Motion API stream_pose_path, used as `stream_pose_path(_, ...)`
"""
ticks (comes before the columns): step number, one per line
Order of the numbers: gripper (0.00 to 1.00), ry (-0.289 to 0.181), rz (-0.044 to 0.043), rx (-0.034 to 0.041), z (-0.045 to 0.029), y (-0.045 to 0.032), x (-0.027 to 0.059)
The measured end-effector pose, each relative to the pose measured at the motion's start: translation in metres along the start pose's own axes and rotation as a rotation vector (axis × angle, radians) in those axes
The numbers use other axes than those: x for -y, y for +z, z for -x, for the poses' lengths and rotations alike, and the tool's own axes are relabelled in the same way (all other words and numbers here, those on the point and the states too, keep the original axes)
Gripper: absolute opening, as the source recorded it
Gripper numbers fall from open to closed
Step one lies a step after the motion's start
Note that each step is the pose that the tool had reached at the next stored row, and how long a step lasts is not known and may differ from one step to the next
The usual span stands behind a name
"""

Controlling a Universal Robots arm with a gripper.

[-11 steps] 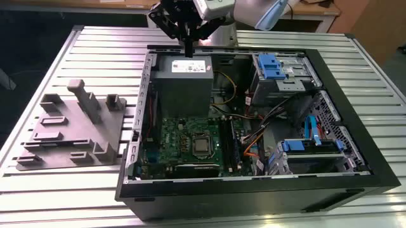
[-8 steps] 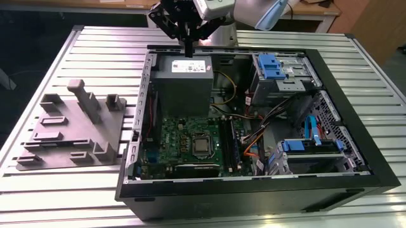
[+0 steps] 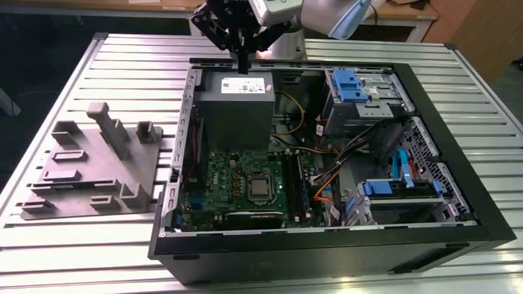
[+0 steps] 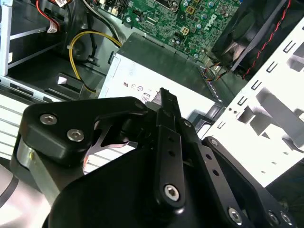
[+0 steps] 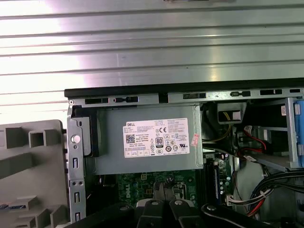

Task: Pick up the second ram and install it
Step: 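Reach for the second ram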

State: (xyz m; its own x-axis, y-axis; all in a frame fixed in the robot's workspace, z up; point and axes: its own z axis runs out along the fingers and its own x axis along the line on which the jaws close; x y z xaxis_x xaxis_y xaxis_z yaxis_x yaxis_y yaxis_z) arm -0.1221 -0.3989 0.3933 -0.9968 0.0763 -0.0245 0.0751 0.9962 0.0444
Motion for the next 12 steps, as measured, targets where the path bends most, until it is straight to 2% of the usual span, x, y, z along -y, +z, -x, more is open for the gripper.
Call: stream_pose_path(12, 0.10, 0.000, 0.0000, 0.0000, -0.0130, -0.0003, 0.0010)
